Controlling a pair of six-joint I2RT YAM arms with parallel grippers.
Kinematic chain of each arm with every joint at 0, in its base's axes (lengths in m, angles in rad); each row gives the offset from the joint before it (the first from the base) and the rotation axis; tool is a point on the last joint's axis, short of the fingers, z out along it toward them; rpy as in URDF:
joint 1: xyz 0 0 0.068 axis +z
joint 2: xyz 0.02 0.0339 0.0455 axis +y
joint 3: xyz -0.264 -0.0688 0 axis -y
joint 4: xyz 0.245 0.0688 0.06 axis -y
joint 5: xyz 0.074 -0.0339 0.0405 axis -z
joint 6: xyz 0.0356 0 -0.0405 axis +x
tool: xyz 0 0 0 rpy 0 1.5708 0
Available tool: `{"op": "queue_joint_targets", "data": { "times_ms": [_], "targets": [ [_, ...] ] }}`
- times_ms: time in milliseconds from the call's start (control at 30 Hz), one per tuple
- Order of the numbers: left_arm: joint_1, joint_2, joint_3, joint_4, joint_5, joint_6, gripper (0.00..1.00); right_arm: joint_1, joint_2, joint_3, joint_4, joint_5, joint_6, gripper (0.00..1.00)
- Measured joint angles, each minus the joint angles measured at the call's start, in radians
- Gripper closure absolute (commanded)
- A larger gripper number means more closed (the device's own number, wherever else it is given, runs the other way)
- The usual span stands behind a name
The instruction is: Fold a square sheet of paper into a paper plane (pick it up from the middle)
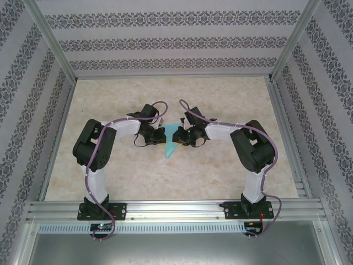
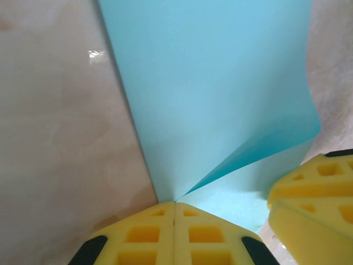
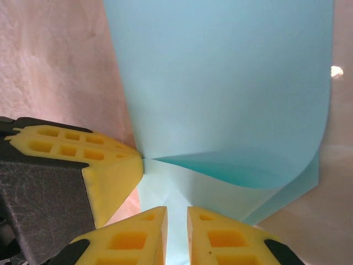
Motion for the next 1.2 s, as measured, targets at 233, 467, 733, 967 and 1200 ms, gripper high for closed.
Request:
{"op": "queue_joint_targets", "data": {
  "times_ms": [233, 467, 733, 967, 1200],
  "targets": [
    [0.0, -0.006, -0.002, 0.01, -0.003, -0.006, 0.99, -0.005, 0.0, 0.0, 0.003, 0.0, 0.0, 0.83],
    [0.0, -0.006, -0.002, 0.013, 0.006, -0.006, 0.99, -0.004, 0.001, 0.001, -0.003, 0.0, 0.0, 0.83],
    [0.0, 0.002, -0.002, 0.013, 0.016, -0.006, 0.99, -0.005, 0.013, 0.001, -0.009, 0.0, -0.001, 0.84],
    [0.0, 0.014, 0.004, 0.013, 0.016, -0.006, 0.99, -0.005, 0.023, 0.001, -0.011, 0.001, -0.008, 0.84],
    [0.0, 0.022, 0.012, 0.013, 0.019, -0.006, 0.99, -0.005, 0.037, 0.001, -0.016, 0.011, -0.02, 0.84]
  ]
}}
